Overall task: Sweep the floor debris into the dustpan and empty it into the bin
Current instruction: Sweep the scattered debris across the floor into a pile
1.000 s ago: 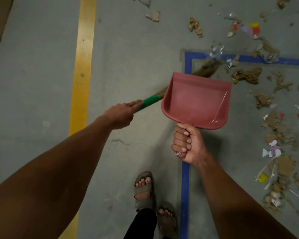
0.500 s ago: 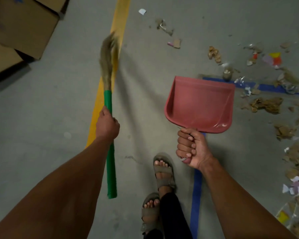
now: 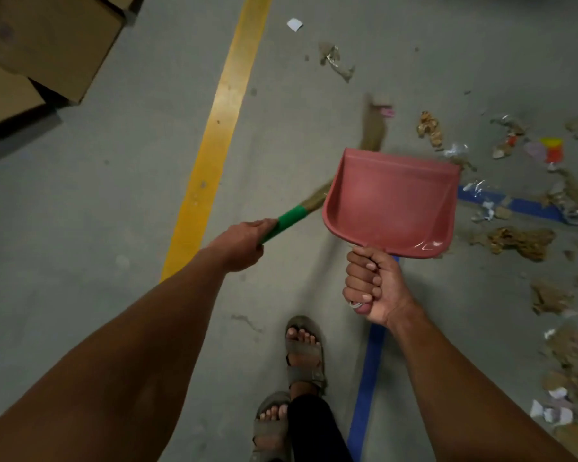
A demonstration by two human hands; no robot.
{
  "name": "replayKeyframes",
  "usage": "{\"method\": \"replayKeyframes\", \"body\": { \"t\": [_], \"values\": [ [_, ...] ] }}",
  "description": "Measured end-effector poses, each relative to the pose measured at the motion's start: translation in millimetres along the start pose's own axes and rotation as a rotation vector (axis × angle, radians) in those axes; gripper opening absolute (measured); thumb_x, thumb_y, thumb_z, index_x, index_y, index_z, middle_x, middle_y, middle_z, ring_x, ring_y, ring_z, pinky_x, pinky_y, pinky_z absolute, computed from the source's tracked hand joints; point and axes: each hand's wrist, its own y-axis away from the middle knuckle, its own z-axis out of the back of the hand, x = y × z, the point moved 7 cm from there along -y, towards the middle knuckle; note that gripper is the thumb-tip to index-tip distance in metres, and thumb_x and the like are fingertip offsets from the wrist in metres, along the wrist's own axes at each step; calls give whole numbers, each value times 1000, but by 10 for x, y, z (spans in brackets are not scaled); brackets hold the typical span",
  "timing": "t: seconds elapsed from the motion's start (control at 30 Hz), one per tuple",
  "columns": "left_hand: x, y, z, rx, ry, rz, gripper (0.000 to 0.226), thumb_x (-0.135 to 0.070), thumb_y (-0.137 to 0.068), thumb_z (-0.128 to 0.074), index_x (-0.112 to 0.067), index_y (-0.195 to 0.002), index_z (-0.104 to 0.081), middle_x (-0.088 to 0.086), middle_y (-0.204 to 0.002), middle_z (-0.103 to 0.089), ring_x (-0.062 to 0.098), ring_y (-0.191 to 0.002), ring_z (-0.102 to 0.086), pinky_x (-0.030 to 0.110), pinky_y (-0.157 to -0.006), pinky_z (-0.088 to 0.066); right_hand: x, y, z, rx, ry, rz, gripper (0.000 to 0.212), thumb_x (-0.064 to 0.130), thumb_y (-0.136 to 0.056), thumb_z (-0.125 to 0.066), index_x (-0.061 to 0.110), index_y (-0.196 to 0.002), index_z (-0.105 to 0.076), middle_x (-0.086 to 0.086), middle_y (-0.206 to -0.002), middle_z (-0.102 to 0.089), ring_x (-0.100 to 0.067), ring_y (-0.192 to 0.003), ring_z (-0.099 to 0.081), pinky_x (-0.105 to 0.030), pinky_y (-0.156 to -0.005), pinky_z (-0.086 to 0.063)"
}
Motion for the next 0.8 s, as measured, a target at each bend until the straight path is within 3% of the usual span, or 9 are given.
{"method": "replayKeyframes", "body": {
  "t": [0.17, 0.27, 0.57, 0.7, 0.8],
  "values": [
    [-238, -207, 402, -96, -34, -98, 72, -11, -95, -57, -24, -160, -31, 5, -158, -46, 38, -121, -61, 44, -95, -55, 396, 7, -165, -1, 5, 19, 44, 21, -98, -43, 23, -55, -34, 9, -36, -23, -8, -31, -8, -19, -34, -13],
    [-95, -333, 741, -185, 4, -32, 73, -14, -94, -57, -27, -159, -27, 6, -159, -45, 43, -118, -62, 48, -92, -56, 634, -29, -267, -9, -1, 42, 44, 20, -97, -43, 23, -55, -34, 8, -36, -23, -9, -32, -7, -19, -34, -13],
    [465, -1058, 1925, -460, 27, 297, 61, -10, -93, -57, -8, -151, -36, 27, -138, -55, 52, -111, -58, 54, -89, -49, 1128, -417, -519, 6, -19, 83, 43, 22, -98, -44, 23, -56, -34, 9, -38, -22, -8, -32, -8, -20, -35, -13],
    [656, -1582, 2178, -385, 38, 456, 37, -10, -93, -53, -4, -129, -44, 28, -123, -58, 50, -108, -58, 52, -88, -49, 1325, -662, -556, -29, -32, 103, 42, 21, -97, -45, 23, -56, -33, 9, -38, -21, -6, -28, -15, -20, -34, -14],
    [780, -1927, 2160, -210, -21, 470, 38, -13, -94, -54, -6, -130, -47, 28, -116, -58, 48, -101, -59, 44, -76, -48, 1451, -876, -561, -43, -45, 117, 41, 21, -96, -45, 24, -57, -33, 9, -38, -21, -5, -27, -18, -20, -34, -13]
  ]
}}
